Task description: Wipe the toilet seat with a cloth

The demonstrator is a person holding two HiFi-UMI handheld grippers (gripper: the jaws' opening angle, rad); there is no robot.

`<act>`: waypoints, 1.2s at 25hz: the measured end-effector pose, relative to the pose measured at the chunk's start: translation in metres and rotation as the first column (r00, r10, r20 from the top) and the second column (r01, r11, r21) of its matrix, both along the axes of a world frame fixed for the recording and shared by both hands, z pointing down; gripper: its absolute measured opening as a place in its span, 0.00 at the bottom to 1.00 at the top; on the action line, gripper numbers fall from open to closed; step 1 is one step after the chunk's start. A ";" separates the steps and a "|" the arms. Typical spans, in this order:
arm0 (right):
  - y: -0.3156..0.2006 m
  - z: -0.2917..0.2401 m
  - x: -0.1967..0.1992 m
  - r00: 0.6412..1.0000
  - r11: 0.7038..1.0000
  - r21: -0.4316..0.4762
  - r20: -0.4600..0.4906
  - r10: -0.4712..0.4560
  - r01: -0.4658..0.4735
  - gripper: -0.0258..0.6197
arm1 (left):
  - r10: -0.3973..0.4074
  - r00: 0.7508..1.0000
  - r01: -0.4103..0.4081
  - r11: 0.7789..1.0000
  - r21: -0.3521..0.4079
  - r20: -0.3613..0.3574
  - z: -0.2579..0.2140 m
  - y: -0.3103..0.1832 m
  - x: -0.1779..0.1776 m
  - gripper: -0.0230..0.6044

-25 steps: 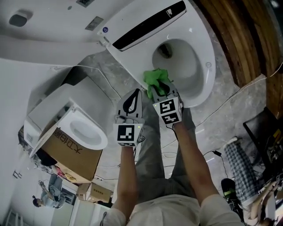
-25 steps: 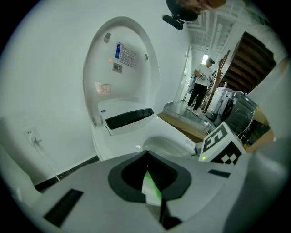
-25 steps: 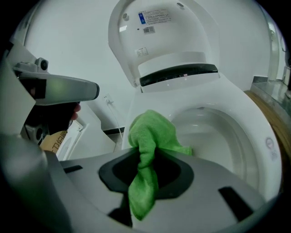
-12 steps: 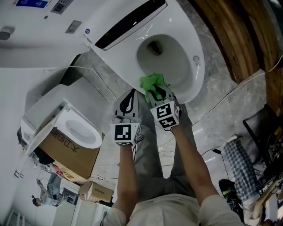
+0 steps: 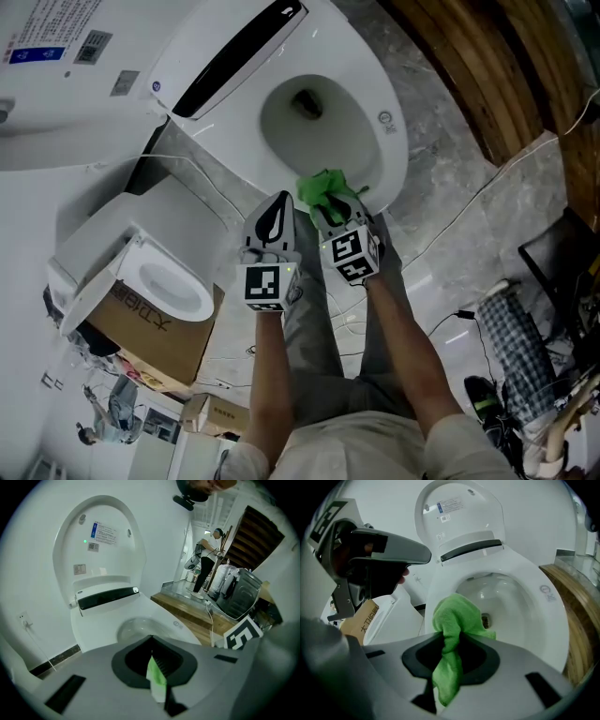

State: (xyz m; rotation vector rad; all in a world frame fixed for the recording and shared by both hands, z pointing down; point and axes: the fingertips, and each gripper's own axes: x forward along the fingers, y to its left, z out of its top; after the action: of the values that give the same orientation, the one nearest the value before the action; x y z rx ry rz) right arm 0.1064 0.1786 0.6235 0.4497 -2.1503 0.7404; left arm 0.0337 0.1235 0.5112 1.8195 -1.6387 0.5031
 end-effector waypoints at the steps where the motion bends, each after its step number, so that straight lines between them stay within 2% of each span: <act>1: 0.001 0.000 0.003 1.000 1.000 0.004 0.000 -0.004 0.004 0.19 | 0.007 1.000 -0.007 1.000 0.000 0.001 0.000 -0.002 0.004 0.06; 9: 0.010 -0.002 0.028 0.999 0.999 0.023 -0.001 -0.040 0.040 0.19 | 0.051 0.999 -0.051 0.999 -0.010 -0.003 0.000 -0.011 0.031 0.06; 30: 0.011 -0.009 0.092 1.000 0.999 -0.032 0.019 0.022 -0.021 0.18 | 0.142 0.989 -0.143 0.989 -0.037 -0.029 0.009 -0.034 0.082 0.06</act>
State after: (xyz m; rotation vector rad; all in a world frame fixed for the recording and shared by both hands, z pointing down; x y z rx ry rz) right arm 0.1981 0.1896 0.6142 0.4517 -2.1521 0.7928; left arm 0.1155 0.0899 0.5204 1.9152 -1.4780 0.5676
